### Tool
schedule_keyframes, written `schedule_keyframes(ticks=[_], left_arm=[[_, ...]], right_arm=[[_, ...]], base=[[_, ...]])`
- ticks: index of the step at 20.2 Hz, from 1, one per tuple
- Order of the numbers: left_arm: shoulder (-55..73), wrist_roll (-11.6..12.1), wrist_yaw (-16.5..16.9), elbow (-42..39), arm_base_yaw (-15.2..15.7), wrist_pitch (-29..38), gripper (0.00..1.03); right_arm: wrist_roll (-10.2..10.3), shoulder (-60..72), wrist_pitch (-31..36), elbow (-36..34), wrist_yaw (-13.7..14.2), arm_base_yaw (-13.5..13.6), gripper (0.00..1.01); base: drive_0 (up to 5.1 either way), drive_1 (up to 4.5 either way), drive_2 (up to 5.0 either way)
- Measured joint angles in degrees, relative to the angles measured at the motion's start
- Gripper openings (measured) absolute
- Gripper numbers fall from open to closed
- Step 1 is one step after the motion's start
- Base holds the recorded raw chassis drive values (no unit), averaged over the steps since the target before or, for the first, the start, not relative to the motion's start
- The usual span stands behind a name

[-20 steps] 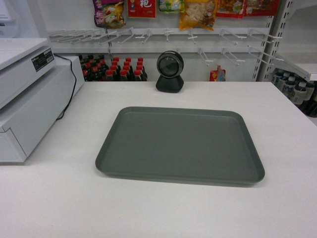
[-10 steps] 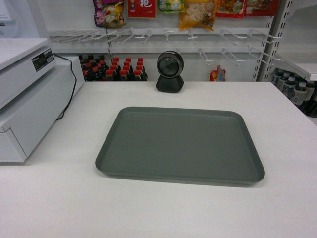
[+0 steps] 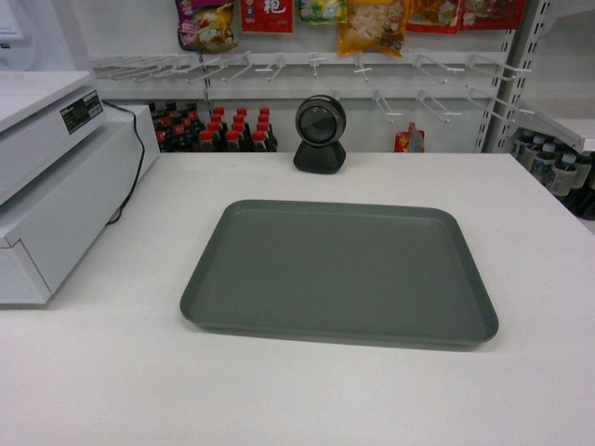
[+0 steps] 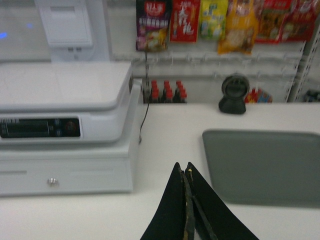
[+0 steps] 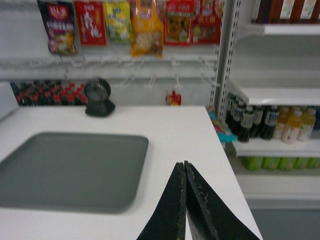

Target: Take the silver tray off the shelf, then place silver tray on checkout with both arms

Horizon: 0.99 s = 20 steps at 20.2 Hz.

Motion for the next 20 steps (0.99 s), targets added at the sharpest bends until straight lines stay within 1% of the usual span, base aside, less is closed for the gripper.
schedule_keyframes(ticks=[1, 2, 4, 5, 6, 8, 9, 11, 13, 14, 15, 16, 17, 20], left_arm=[[0.00, -0.02, -0.26, 0.22, 0.00, -0.87, 0.01], [0.00, 0.00, -0.11, -0.02, 0.00, -1.44, 0.01], [0.00, 0.00, -0.09, -0.02, 0.00, -0.98, 0.01], [0.00, 0.00, -0.02, -0.04, 0.00, -1.20, 0.04], [0.00, 0.00, -0.11, -0.04, 0.00, -1.09, 0.10], [0.00, 0.00, -0.07, -0.04, 0.00, -1.11, 0.21], [0.00, 0.00, -0.09, -0.04, 0.00, -1.11, 0.30], [0.00, 0.00, -0.09, -0.04, 0.00, -1.11, 0.43], [0.00, 0.00, -0.09, -0.04, 0.00, -1.11, 0.52], [0.00, 0.00, -0.09, -0.04, 0.00, -1.11, 0.61], [0.00, 0.00, -0.09, -0.02, 0.00, -1.11, 0.81], [0.00, 0.02, -0.09, -0.04, 0.00, -1.09, 1.00], [0.00, 0.02, -0.09, -0.04, 0.00, -1.11, 0.98], [0.00, 0.02, -0.09, -0.02, 0.00, -1.11, 0.98]], right_arm=[[0.00, 0.02, 0.55, 0.22, -0.02, 0.00, 0.02], [0.02, -0.02, -0.74, 0.02, 0.00, 0.00, 0.02], [0.00, -0.02, -0.24, 0.02, 0.00, 0.00, 0.02], [0.00, -0.02, -0.37, 0.02, -0.02, 0.00, 0.02], [0.00, -0.02, -0.46, 0.02, -0.02, 0.00, 0.06], [0.00, -0.02, -0.37, 0.02, -0.02, 0.00, 0.17], [0.00, -0.02, -0.42, 0.02, 0.00, 0.00, 0.27], [0.02, -0.02, -0.39, 0.02, 0.00, 0.00, 0.38], [0.00, -0.02, -0.42, 0.02, 0.00, 0.00, 0.49], [0.00, -0.02, -0.39, 0.02, 0.00, 0.00, 0.58], [0.00, -0.02, -0.42, 0.02, 0.00, 0.00, 0.78], [0.02, -0.02, -0.39, 0.02, 0.00, 0.00, 1.00], [0.02, -0.02, -0.39, 0.02, 0.00, 0.00, 0.98], [0.02, -0.02, -0.42, 0.02, 0.00, 0.00, 0.98]], base=[[0.0, 0.00, 0.0], [0.0, 0.00, 0.0], [0.0, 0.00, 0.0], [0.0, 0.00, 0.0], [0.0, 0.00, 0.0], [0.0, 0.00, 0.0], [0.0, 0.00, 0.0], [0.0, 0.00, 0.0], [0.0, 0.00, 0.0], [0.0, 0.00, 0.0], [0.0, 0.00, 0.0], [0.0, 0.00, 0.0], [0.0, 0.00, 0.0], [0.0, 0.00, 0.0]])
